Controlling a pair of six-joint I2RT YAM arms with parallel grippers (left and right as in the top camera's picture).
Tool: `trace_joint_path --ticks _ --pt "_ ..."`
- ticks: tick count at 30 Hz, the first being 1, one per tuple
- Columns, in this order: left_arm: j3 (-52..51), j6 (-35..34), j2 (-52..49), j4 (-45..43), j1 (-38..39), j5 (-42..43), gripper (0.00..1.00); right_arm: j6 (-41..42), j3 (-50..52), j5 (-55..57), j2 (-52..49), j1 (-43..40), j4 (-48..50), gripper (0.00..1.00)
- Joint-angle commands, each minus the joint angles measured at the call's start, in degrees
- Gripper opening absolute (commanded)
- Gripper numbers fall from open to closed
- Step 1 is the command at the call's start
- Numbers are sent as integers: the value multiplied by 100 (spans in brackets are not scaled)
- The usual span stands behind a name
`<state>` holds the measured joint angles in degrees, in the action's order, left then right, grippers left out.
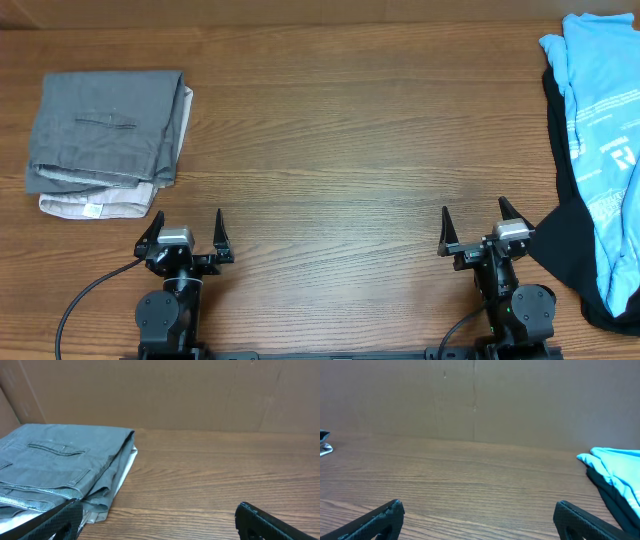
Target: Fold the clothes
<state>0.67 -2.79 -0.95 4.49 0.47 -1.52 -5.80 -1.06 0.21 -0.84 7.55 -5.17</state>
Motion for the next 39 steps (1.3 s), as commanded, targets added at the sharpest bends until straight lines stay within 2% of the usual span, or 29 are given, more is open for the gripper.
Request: trace_joint_path --ticks 1,39 --pt "-37 90 55 -20 42 74 100 -2 61 -26 66 22 35 100" --pt "7 90 55 -190 42 308 100 2 61 -31 66 22 48 100"
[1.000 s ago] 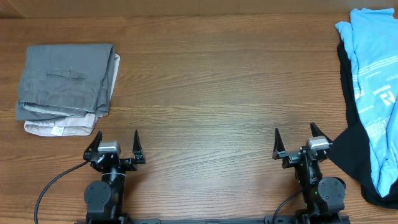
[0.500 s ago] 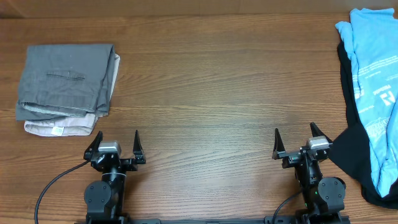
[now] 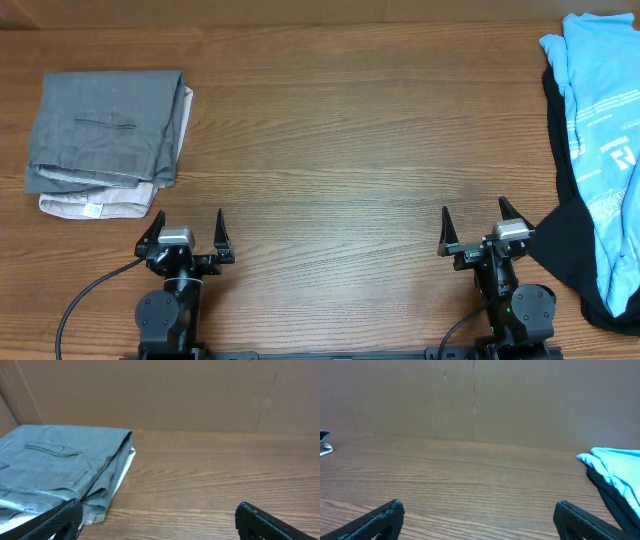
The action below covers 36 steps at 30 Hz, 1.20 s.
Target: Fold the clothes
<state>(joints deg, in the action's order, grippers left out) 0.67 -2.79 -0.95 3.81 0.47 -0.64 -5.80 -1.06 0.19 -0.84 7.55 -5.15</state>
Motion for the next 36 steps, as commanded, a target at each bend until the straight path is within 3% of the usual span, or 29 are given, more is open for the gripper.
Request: trace_joint_path --ticks 1,8,17,24,28,36 --pt "81 87 55 -138 42 291 100 33 61 -28 66 22 61 100" --pt "1285 90 2 245 42 813 100 1316 -348 111 61 22 2 100" --pt "3281 87 -1167 1040 42 820 100 1335 -2590 378 -605 22 -975 100" --pt "4800 87 -2789 2017 42 828 100 1320 -5331 566 -2433 22 -2533 100" --pt "5517 87 -3630 2614 42 1121 100 1287 -7254 581 -3888 20 -3919 100" --pt "5768 87 -4562 3075 42 1320 100 990 -10740 835 -6747 -181 -6507 100"
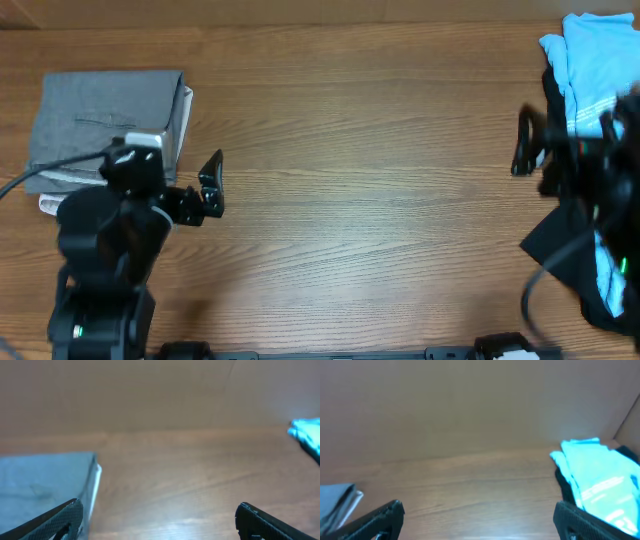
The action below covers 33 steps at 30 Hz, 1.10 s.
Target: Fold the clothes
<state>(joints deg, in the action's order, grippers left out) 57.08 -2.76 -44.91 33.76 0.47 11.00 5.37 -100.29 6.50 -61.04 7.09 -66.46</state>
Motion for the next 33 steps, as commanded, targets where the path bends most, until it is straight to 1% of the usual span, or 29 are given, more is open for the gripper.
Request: trace_joint_path --ticks 1,4,6,9,10,13,14,16,17,18,24,27,28,33 --pt "127 85 -243 155 42 155 100 -127 -1241 203 -1104 -258 -745 100" --pt "127 85 -442 334 42 155 100 -127 -2177 0 -2031 -732 -1641 100" --pt "127 87 -562 417 42 153 100 -127 -2551 -417 -2557 -1180 -1976 100" --pt "127 87 -748 509 42 149 100 -125 -2636 -1191 -3018 -1825 -2039 100" --pt "127 87 -820 544 42 149 100 -125 -2636 -1268 -3136 -2035 -2039 100" --pt "127 87 -1034 546 42 149 100 -70 -2618 -990 -3397 -2601 -2098 100" --pt "127 87 -1174 546 42 149 100 -63 -2605 -787 -3532 -2927 -2170 91" --pt "127 87 -1340 544 42 149 100 -66 -2605 -623 -3700 -3261 -2352 82" --pt "127 87 -1429 544 42 149 100 -66 -2603 -573 -3779 -3397 -2415 78" --pt "127 87 -1508 544 42 149 100 -66 -2594 -546 -3886 -3558 -2444 77" --pt "127 87 -2059 544 42 149 100 -87 -2302 -544 -4533 -4151 -2079 74" --pt "127 87 -2341 544 42 149 100 -87 -2245 -544 -4933 -4330 -1843 74" --pt "127 87 -2448 544 42 149 100 -87 -2245 -546 -5110 -4402 -1773 72" --pt "127 87 -2927 544 42 149 100 -92 -2243 -503 -5834 -4634 -1547 70"
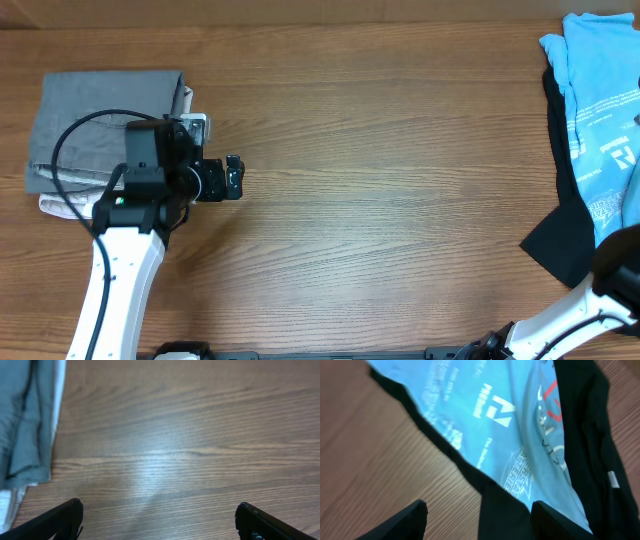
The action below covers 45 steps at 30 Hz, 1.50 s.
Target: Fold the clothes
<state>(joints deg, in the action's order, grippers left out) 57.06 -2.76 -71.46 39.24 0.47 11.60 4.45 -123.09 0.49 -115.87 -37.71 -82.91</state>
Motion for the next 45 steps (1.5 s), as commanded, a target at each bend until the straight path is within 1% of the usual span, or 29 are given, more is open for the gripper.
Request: trace_joint_path --ticks 1,5,8,12,16,19,22,24,26,29,35,36,37,42,45 --pt "129 87 -358 -4 42 90 100 2 44 96 -498 -192 149 69" --pt "129 87 -745 -7 42 90 100 4 48 94 -929 -286 210 66" --pt "129 87 -1108 -7 42 90 100 9 48 94 -1113 -293 275 66" --pt "129 87 -1423 -9 42 87 100 11 48 195 -1115 -299 319 73" --pt "129 96 -1683 -37 42 76 100 28 50 243 -1123 -299 308 76" --pt "127 114 -1888 -608 42 -282 100 44 50 240 -1123 -297 273 75" --pt "164 -584 -1958 -682 28 -118 100 142 50 245 -1123 -299 271 74" --pt "321 -835 -1893 -369 15 -81 100 144 50 243 -1123 -299 269 75" --pt "684 -929 -1685 227 -22 -103 100 164 50 243 -1123 -299 208 74" --pt "1060 -769 -1119 603 -52 -114 100 184 50 247 -1123 -321 214 75" --pt "1534 -920 503 739 -127 -208 100 184 57 330 -1130 -592 396 75" --pt "1534 -1049 1040 798 -129 -417 100 177 85 299 -1141 -745 514 75" --pt "1534 -1117 1329 870 -129 -592 100 175 105 225 -1147 -815 575 75" --pt "1534 -1115 2190 1172 -129 -1340 100 22 313 -214 -1220 -1016 953 75" --pt "1534 -1097 2479 1325 -129 -1700 100 -17 518 -236 -1220 -1014 1215 75"
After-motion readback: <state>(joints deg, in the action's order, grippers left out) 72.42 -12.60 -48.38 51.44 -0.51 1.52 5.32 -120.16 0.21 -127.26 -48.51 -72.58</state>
